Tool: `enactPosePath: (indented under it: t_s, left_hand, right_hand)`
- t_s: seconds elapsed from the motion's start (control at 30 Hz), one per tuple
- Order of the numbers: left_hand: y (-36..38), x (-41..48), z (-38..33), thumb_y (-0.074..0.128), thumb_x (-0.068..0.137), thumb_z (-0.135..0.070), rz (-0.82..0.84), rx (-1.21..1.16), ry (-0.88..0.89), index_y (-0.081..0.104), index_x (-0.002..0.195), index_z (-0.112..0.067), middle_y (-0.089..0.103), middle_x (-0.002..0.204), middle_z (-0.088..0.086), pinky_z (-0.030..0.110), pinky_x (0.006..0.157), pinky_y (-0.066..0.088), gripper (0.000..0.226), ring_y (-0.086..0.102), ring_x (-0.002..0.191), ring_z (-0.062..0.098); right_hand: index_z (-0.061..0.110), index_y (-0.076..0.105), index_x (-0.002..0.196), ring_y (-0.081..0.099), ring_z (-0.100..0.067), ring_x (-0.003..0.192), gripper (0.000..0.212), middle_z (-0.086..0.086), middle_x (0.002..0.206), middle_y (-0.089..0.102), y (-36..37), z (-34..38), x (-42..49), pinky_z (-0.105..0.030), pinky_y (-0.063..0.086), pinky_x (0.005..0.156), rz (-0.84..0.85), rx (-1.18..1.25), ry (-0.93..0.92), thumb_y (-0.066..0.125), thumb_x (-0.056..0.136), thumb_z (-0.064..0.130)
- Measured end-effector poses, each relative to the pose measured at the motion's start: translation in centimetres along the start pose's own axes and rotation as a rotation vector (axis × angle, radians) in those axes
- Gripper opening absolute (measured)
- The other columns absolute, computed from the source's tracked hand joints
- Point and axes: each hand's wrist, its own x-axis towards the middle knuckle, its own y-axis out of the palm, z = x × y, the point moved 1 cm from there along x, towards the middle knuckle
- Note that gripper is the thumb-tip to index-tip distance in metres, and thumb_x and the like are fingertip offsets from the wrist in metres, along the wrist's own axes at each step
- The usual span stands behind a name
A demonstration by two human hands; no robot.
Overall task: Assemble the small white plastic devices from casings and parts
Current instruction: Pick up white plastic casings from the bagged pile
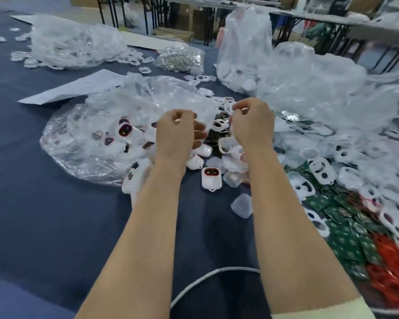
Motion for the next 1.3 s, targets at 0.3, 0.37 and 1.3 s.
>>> enactPosePath:
  t_s: [0.3, 0.37, 1.3]
  left_hand:
    - [2.4, 0.1, 2.3, 0.045, 0.095, -0.013, -0.030, 0.125, -0.109, 0.051, 0.123, -0.007, 0.059, 0.121, 0.013, 0.039, 0.095, 0.052, 0.029, 0.061, 0.106, 0.024]
    - [2.5, 0.0, 2.2, 0.044, 0.097, -0.013, 0.001, 0.097, -0.107, 0.053, 0.110, -0.011, 0.062, 0.097, 0.006, 0.026, 0.069, 0.056, 0.017, 0.064, 0.077, 0.013]
    - [20.0, -11.8, 6.7, 0.059, 0.092, -0.004, 0.469, -0.156, -0.353, 0.052, 0.093, -0.011, 0.067, 0.101, 0.012, 0.031, 0.074, 0.060, 0.010, 0.068, 0.084, 0.020]
  right_hand:
    - [0.018, 0.063, 0.120, 0.054, -0.031, 0.115, 0.029, -0.009, 0.123, 0.060, 2.5, -4.2, 0.3, -0.040, 0.048, 0.094, 0.355, -0.569, -0.057, 0.055, 0.092, 0.019]
    - [0.016, 0.067, 0.112, 0.056, -0.030, 0.111, 0.024, -0.009, 0.117, 0.064, 2.3, -4.5, 0.4, -0.041, 0.047, 0.093, 0.260, -0.451, -0.109, 0.052, 0.094, 0.021]
    - [0.018, 0.060, 0.112, 0.052, -0.030, 0.114, 0.033, -0.007, 0.119, 0.059, -18.2, -18.7, -7.0, -0.044, 0.046, 0.095, -0.035, -0.455, 0.452, 0.068, 0.086, 0.037]
